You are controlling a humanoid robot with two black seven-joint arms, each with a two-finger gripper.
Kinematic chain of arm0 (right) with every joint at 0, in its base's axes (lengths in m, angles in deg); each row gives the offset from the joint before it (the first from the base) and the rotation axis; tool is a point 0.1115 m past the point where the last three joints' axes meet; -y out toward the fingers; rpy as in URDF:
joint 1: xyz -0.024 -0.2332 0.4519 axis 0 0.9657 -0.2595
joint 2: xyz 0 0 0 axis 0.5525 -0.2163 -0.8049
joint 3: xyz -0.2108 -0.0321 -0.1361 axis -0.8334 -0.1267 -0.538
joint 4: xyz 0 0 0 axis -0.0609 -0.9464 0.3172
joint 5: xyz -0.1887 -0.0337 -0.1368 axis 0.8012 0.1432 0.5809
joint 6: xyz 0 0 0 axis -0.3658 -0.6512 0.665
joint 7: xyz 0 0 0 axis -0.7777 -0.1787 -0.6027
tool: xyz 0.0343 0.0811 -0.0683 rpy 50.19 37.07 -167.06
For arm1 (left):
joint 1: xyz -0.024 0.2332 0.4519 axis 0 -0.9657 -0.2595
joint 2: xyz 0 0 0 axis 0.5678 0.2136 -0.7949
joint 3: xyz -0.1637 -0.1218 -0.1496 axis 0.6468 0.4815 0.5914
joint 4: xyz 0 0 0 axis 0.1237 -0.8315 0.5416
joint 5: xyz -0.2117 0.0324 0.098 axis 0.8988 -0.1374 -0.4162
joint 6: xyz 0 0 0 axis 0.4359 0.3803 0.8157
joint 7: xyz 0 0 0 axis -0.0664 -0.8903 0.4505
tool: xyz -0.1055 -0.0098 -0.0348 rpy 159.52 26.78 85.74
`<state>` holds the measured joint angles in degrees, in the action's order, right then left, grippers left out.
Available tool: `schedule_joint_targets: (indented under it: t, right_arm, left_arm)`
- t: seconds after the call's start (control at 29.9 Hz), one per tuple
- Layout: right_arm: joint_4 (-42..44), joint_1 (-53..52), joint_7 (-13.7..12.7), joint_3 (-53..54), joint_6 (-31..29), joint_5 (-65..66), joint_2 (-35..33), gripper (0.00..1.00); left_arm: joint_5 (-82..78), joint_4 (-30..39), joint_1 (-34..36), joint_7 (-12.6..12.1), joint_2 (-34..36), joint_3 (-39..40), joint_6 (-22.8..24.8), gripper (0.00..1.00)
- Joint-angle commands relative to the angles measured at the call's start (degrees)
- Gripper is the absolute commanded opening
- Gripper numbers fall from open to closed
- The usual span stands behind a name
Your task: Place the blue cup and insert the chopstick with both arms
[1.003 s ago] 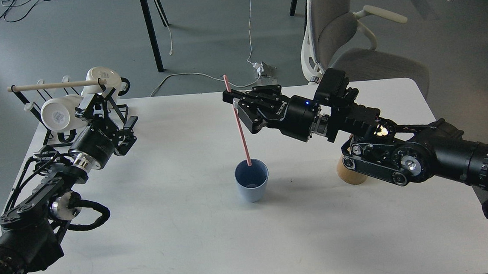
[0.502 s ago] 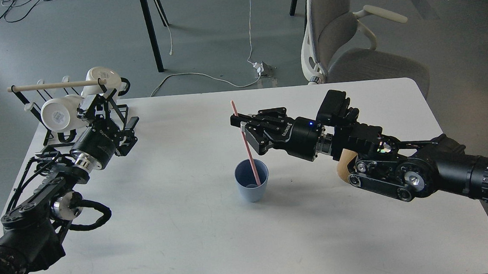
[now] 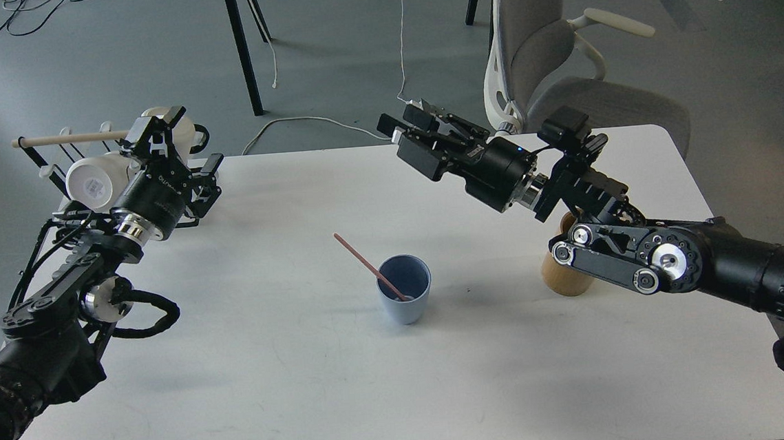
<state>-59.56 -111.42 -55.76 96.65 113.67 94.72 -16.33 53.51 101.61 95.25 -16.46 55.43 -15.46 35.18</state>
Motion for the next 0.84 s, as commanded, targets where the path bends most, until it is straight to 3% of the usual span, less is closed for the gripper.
schedule_joint_targets:
  t: [0.0, 0.1, 0.17, 0.3, 0.37, 0.53, 0.8]
  right_arm:
    - [-0.78, 0.29, 0.02, 6.16, -4.06, -23.35, -5.12, 0.99]
    - [-5.43, 2.92, 0.02, 10.21, -12.84, -37.35, -11.53, 0.99]
    - [-7.64, 6.43, 0.02, 13.63, -22.49, -42.9, -15.14, 0.99]
    - [-7.21, 14.07, 0.02, 21.71, -39.64, -44.94, -16.65, 0.99]
    - [-6.68, 16.8, 0.02, 26.02, -44.84, -45.03, -16.39, 0.99]
    - [-6.5, 19.8, 0.02, 32.27, -46.53, -45.12, -15.07, 0.99]
    - [-6.15, 19.72, 0.02, 32.81, -46.45, -45.29, -12.7, 0.99]
  left_arm:
    - [0.04, 0.03, 3.2, 0.01, 0.0, 0.02, 0.0, 0.99]
    - [0.13, 0.47, 5.14, 0.01, 0.08, 0.02, 0.0, 0.99]
    - [0.13, 0.56, 5.59, 0.01, 0.26, 0.02, 0.0, 0.99]
    - [0.13, 0.56, 5.85, 0.01, 0.61, 0.02, 0.0, 0.99]
    - [0.22, 0.56, 5.76, 0.01, 0.79, 0.63, 0.0, 0.99]
    - [1.53, 0.56, 5.68, 0.01, 1.23, 0.81, 0.0, 0.99]
    - [3.03, 0.38, 5.85, 0.01, 0.96, 0.54, 0.0, 0.99]
